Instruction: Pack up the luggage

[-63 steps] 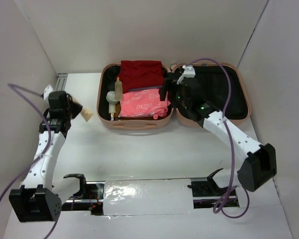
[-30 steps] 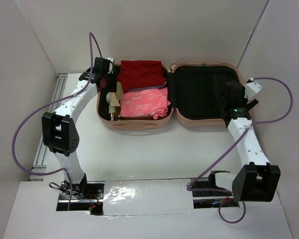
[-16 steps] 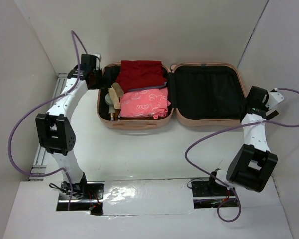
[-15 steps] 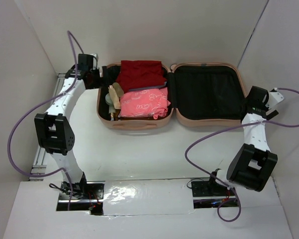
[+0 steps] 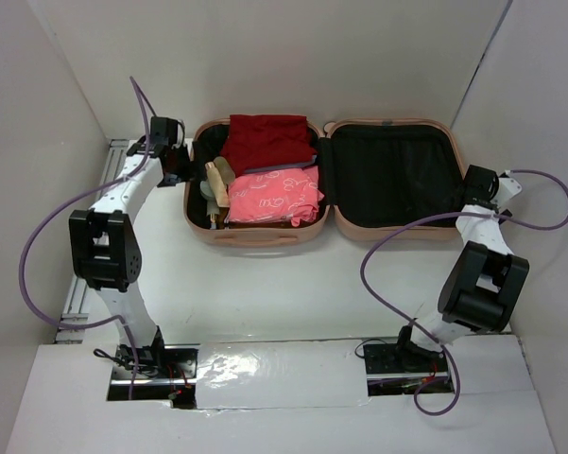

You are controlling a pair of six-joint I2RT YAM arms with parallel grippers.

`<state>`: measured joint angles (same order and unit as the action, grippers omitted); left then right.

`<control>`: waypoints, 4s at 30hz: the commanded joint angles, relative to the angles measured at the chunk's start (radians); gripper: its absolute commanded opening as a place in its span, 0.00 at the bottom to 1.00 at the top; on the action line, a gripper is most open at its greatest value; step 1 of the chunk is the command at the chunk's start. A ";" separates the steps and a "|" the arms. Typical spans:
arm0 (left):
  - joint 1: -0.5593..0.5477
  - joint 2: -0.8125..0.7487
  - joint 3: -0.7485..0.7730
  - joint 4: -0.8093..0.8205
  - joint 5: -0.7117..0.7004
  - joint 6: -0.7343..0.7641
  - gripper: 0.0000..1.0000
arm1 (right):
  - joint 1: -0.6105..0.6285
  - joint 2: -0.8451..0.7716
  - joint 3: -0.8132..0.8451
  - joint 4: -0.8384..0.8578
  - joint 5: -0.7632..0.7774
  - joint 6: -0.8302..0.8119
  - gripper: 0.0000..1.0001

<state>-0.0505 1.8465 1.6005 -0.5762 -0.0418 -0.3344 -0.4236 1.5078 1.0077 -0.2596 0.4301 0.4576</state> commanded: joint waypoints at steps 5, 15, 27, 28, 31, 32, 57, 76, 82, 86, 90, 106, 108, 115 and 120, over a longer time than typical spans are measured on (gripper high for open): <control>0.003 0.030 -0.053 0.068 0.032 -0.011 0.96 | -0.007 0.060 0.002 0.069 -0.016 0.041 0.85; -0.029 0.028 -0.208 0.185 0.125 -0.100 0.43 | 0.013 0.051 -0.032 0.077 0.067 0.053 0.15; -0.187 -0.041 -0.235 0.176 0.071 -0.118 0.04 | 0.376 -0.130 0.143 0.098 0.377 -0.190 0.00; -0.224 -0.050 -0.253 0.176 0.056 -0.118 0.04 | 0.422 -0.161 0.158 0.099 0.404 -0.204 0.00; -0.277 -0.088 -0.296 0.185 0.031 -0.149 0.02 | 0.511 -0.210 0.219 0.127 0.417 -0.256 0.00; -0.288 -0.111 -0.309 0.185 0.031 -0.149 0.02 | 0.534 -0.221 0.239 0.147 0.417 -0.308 0.00; -0.603 -0.322 -0.522 0.414 0.014 -0.394 0.00 | 1.445 -0.284 0.345 0.310 0.231 -0.800 0.00; -0.545 -0.986 -0.591 -0.342 -0.458 -0.812 0.84 | 1.556 -0.288 0.285 0.214 0.265 -0.594 0.00; -0.513 -1.049 -0.640 -0.294 -0.446 -0.772 1.00 | 1.424 -0.362 0.295 0.086 0.231 -0.447 0.17; -0.503 -0.968 -0.659 -0.223 -0.403 -0.730 1.00 | 1.181 -0.374 0.281 -0.025 0.413 -0.285 0.55; -0.459 -0.830 -0.639 -0.171 -0.403 -0.715 0.98 | 0.805 -0.363 0.258 -0.070 0.186 -0.229 0.92; -0.161 -0.120 -0.314 0.127 -0.093 -0.457 0.96 | 0.234 0.081 0.308 0.088 -0.444 -0.333 1.00; -0.161 -0.052 -0.268 0.118 -0.093 -0.446 0.96 | 0.233 0.115 0.308 0.111 -0.453 -0.353 1.00; -0.161 0.207 -0.041 0.105 -0.023 -0.381 0.89 | 0.330 0.278 0.309 0.157 -0.484 -0.438 1.00; -0.181 0.301 0.081 0.157 0.041 -0.274 0.89 | 0.486 0.289 0.252 0.221 -0.564 -0.565 1.00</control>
<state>-0.1829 2.0876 1.6047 -0.5819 -0.0948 -0.6514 -0.0586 1.8027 1.2827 -0.1230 -0.0059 -0.0467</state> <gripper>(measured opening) 0.883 0.997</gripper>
